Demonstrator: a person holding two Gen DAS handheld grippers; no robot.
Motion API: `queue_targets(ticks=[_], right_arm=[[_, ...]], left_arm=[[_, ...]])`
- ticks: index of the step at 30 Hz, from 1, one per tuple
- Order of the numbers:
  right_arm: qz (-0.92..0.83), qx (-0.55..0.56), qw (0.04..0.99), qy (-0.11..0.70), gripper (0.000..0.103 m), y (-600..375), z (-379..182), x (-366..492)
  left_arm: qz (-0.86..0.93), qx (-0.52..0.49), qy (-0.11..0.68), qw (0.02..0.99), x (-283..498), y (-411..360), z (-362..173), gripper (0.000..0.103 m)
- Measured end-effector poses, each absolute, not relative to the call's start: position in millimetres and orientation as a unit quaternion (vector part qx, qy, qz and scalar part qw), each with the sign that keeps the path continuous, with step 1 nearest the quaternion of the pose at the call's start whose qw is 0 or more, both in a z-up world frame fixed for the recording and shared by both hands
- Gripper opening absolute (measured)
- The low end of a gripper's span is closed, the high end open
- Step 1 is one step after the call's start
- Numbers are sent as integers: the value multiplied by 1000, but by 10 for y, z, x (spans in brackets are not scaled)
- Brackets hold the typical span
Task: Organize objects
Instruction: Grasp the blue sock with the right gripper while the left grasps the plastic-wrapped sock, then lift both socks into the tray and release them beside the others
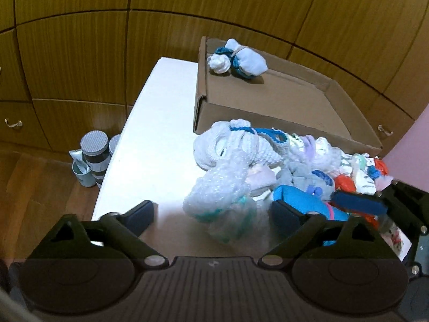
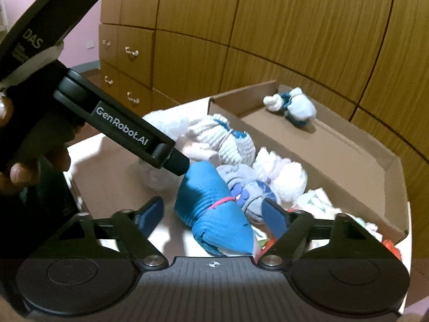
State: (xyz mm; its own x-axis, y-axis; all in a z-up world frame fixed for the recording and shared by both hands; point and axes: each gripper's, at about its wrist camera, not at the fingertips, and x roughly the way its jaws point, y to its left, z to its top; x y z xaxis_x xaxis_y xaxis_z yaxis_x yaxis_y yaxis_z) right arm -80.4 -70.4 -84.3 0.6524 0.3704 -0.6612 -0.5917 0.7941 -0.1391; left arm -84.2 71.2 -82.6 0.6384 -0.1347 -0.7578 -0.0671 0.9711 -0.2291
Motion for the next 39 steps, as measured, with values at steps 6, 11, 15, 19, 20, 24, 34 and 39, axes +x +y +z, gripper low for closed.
queue_targets(ticks=[6,11,15,19,20,24,34,39], right_arm=[[272,-167,889,329,65,-692,-850,-788],[278,-156,890,325,60,-717,-823,-824],[286,-138,891,325,59,-762,-791,-843],[291,-114,893,323,59,-827,-720,-847],[293,-104,894,323,59,-852,-695,-841],[301,-49,896,322,59,-984,-574,-804],[298,57,903,305,59,-1388,-197,-624],[273,95,911,295,59,-1673,-21,-433]], left_arm=[[-37,-123,418,900,-883,765,-808,55],[-36,-116,410,904,-936,772,-786,52],[-38,-117,404,906,-969,800,-732,52],[-34,-114,397,910,-994,823,-668,52],[-32,-111,395,911,-996,824,-652,52],[-33,-99,388,916,-1001,819,-568,52],[-55,-45,357,931,-868,730,-234,52],[-77,-8,346,935,-627,590,-52,52]])
